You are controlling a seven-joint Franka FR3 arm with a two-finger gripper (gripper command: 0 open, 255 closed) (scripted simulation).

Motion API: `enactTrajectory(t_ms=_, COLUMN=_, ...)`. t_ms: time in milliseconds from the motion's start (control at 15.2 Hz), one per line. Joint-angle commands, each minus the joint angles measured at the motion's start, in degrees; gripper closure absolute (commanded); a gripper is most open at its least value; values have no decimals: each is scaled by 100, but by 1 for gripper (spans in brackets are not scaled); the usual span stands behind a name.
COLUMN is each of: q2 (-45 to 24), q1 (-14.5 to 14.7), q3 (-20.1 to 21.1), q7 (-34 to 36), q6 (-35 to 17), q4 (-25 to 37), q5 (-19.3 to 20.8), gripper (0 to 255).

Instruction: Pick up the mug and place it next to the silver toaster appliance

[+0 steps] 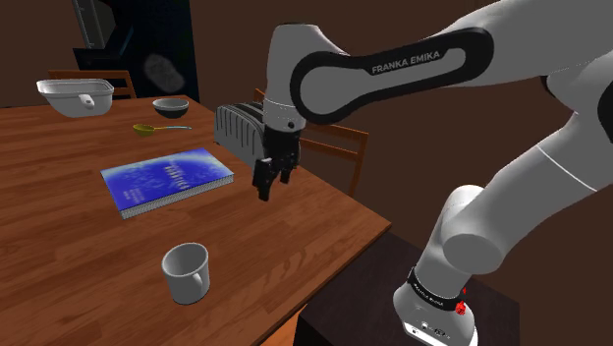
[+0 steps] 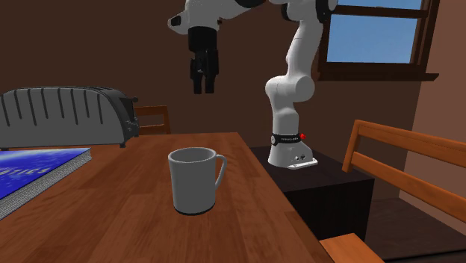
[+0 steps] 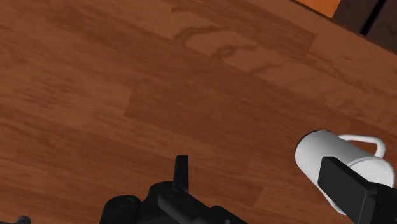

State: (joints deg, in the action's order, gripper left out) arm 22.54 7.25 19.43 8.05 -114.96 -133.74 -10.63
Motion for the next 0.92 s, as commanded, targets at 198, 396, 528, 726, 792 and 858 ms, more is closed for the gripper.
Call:
enactTrajectory(t_ms=198, q2=-903, q1=67, q3=444, q7=447, q6=-654, q4=351, q5=167, gripper=0)
enactTrajectory(t_ms=396, q2=-1494, q1=115, q3=692, q7=785, q6=-995, q4=633, q5=401, gripper=0)
enactTrajectory(t_ms=528, q2=-1909, q1=161, q3=834, q7=1037, q6=-1192, q4=856, q5=617, gripper=0)
enactTrajectory(t_ms=726, q2=-2557, q1=281, q3=983, q7=1445, q6=-1433, q4=1242, q5=1021, gripper=0)
enactTrajectory(t_ms=792, q2=-2778, q1=340, q3=1011, q7=1584, q6=-1497, q4=1386, q5=1171, gripper=0)
enactTrajectory(t_ms=858, q2=-3000, q1=404, q3=1034, q7=1723, q6=-1552, q4=1538, q5=1324, gripper=0)
